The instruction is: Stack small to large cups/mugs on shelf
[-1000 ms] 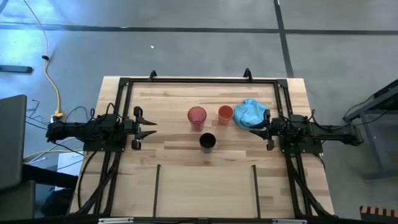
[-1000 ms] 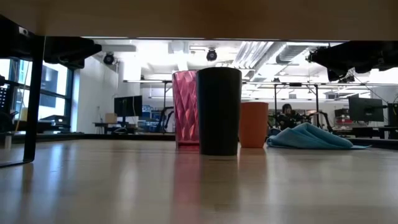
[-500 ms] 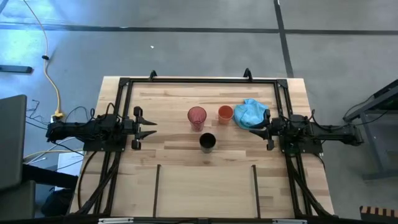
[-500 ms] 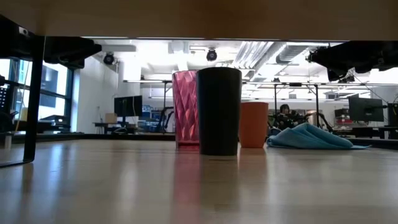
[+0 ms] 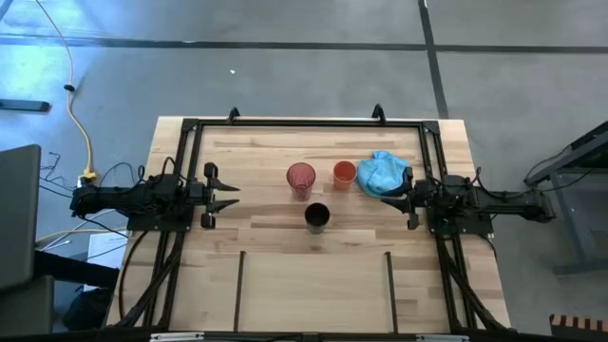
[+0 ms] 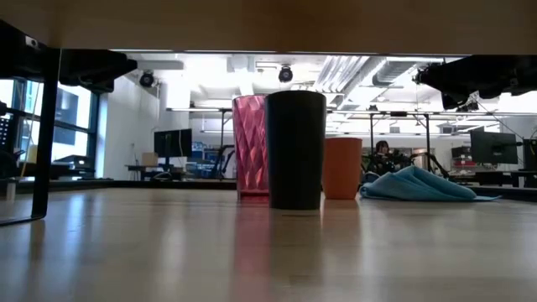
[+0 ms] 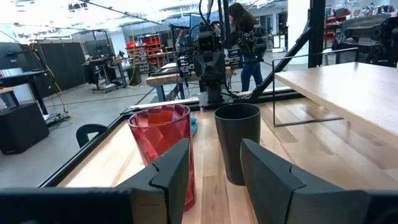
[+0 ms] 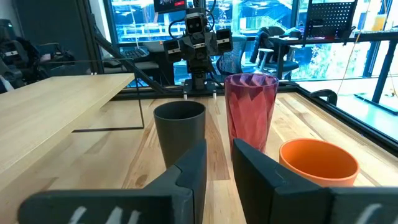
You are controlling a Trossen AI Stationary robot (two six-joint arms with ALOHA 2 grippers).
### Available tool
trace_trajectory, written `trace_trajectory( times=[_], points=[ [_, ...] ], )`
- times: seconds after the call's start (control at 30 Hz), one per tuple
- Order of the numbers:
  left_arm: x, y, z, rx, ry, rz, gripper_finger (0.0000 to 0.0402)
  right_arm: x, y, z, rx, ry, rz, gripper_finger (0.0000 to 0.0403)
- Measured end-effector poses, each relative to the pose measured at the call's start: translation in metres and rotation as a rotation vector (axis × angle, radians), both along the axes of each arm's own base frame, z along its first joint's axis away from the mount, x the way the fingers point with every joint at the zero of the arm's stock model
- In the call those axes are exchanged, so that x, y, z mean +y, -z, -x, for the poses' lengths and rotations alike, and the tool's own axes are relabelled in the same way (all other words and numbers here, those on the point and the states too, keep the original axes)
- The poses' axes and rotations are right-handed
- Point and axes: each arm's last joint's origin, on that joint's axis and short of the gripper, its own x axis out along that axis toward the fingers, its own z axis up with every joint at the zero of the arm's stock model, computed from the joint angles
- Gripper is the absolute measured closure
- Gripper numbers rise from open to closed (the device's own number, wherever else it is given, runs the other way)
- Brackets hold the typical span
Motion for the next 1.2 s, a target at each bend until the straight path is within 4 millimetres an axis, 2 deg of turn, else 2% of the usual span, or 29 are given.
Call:
trace_trajectory(
  times=[0.97,1.2],
  points=[
    [0.0009,-0.0006,0.0002,-0.005,-0.03,-0.001,0.0268,0.0,-0.0004,0.0,-0.004,0.001,-0.03,0.0336],
    [0.0013,-0.0007,0.0002,-0.007,-0.045,-0.001,0.0268,0.0,-0.0002,0.0,-0.003,-0.001,0.034,0.0336]
  ],
)
